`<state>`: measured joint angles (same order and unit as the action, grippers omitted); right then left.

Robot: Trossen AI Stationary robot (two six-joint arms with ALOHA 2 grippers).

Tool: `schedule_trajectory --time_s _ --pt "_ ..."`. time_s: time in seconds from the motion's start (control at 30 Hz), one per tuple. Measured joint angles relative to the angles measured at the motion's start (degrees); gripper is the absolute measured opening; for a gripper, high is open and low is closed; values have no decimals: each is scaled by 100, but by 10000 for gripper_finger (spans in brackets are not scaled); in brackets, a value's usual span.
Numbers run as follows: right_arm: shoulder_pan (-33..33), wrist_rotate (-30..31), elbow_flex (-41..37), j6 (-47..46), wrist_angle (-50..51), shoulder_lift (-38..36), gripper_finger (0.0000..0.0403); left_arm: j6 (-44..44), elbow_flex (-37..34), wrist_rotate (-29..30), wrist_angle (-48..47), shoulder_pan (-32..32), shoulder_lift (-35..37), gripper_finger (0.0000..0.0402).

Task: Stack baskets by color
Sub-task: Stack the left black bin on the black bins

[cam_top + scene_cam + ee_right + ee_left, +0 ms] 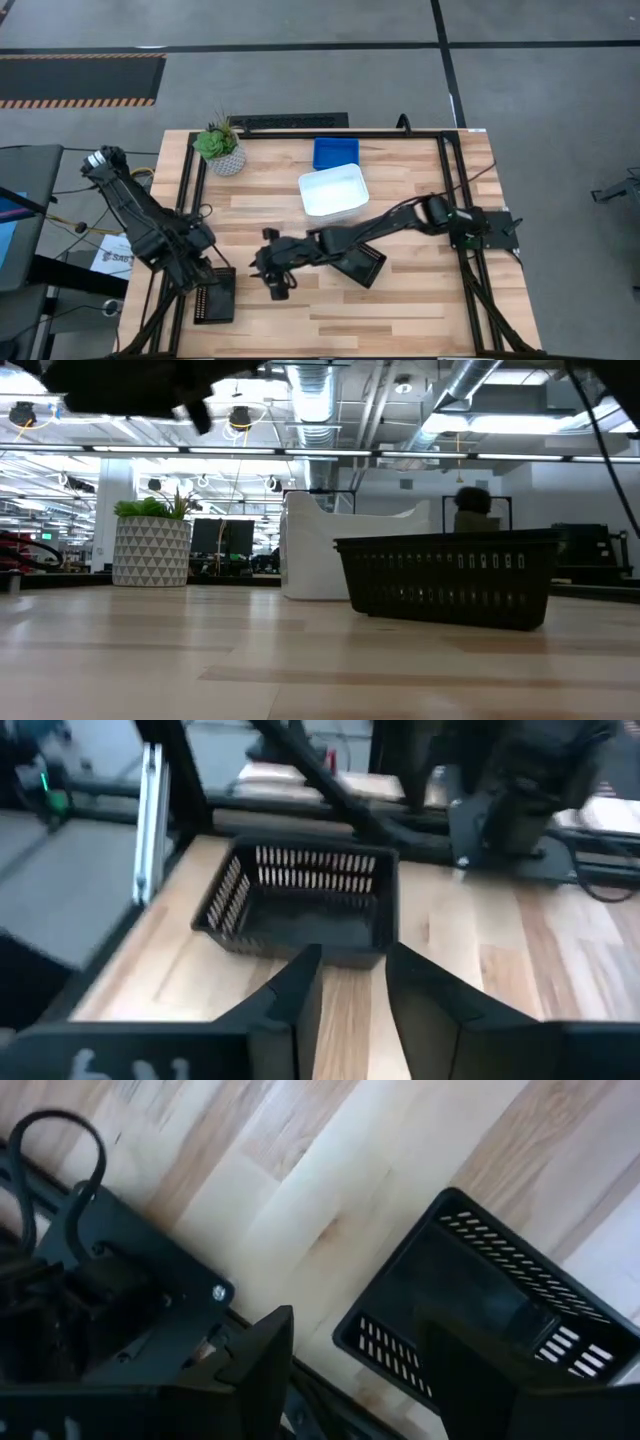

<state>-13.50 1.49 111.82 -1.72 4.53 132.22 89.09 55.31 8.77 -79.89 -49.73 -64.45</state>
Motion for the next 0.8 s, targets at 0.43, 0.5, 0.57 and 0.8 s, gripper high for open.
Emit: schedule_trajectory --time_s 0.43,0.5,0.57,0.8 --pt "-17 -209 2099 638 -83 1809 239 355 0 -369 -79 -141 0 197" --pt "-9 -187 2332 607 -113 2044 237 362 0 -367 -79 -141 0 197" --pt "-2 -170 2248 812 -311 2120 234 351 0 -369 -79 -143 0 197" --pt "-41 -166 2250 1512 -428 2180 228 273 0 -355 -198 -143 -2 197"
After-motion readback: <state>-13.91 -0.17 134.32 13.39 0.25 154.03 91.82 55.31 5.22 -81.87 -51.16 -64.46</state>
